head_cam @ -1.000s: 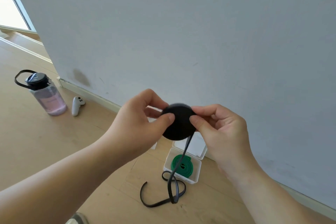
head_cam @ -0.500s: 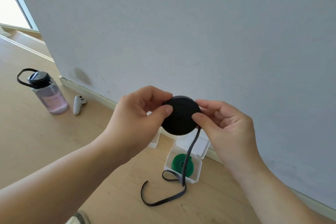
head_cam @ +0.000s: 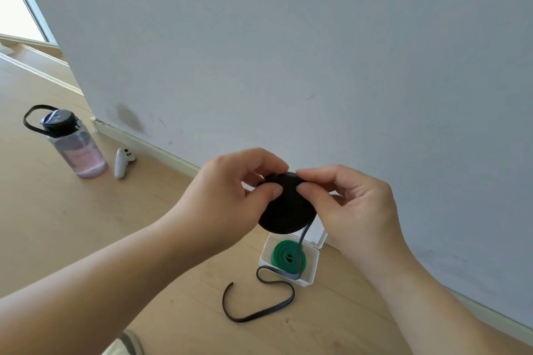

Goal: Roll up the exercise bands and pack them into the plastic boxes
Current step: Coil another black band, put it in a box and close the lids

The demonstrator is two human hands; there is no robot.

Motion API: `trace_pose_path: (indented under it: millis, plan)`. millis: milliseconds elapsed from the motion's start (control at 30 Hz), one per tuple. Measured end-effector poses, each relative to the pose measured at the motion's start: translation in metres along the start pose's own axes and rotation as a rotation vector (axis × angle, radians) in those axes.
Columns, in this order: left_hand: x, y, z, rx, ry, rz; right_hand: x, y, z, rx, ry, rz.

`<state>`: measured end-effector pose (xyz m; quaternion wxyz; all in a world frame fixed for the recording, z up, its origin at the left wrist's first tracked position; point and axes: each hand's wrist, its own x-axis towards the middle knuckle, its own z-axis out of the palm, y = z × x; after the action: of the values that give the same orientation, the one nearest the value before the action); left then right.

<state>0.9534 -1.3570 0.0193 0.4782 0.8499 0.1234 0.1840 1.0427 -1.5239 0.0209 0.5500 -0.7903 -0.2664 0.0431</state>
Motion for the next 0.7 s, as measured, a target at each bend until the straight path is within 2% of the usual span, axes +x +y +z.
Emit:
trace_pose_path:
  millis: [167, 267, 333, 433, 567, 633, 700]
  plan:
    - [0.002, 0.0033, 0.0003, -0.408, 0.137, -0.209, 0.0039, -0.003, 0.0005, 0.238, 0.037, 0.122]
    - [0.0021, 0.0044, 0.002, -0.505, 0.18, -0.274, 0.0043, -0.0033, 0.0026, 0.291, 0.09, 0.16]
    - [0.0018, 0.0016, 0.0031, -0.35, 0.128, -0.243, 0.0052, -0.0017, -0.0001, 0.218, 0.109, 0.144]
    - [-0.0015, -0.0002, 0.0041, -0.059, 0.02, -0.106, 0.0026, -0.002, -0.002, 0.039, 0.039, 0.049]
    - [-0.0043, -0.0013, 0.0074, 0.063, -0.051, 0.112, -0.0046, -0.0007, 0.0023, -0.102, -0.036, -0.088]
    - [-0.0035, -0.0012, 0.0084, 0.049, -0.042, 0.116, -0.0043, -0.0007, 0.0025, -0.047, -0.021, -0.026]
    - [-0.0014, 0.0007, 0.0069, -0.043, 0.009, 0.034, -0.002, -0.0024, 0.0008, 0.058, 0.012, 0.058]
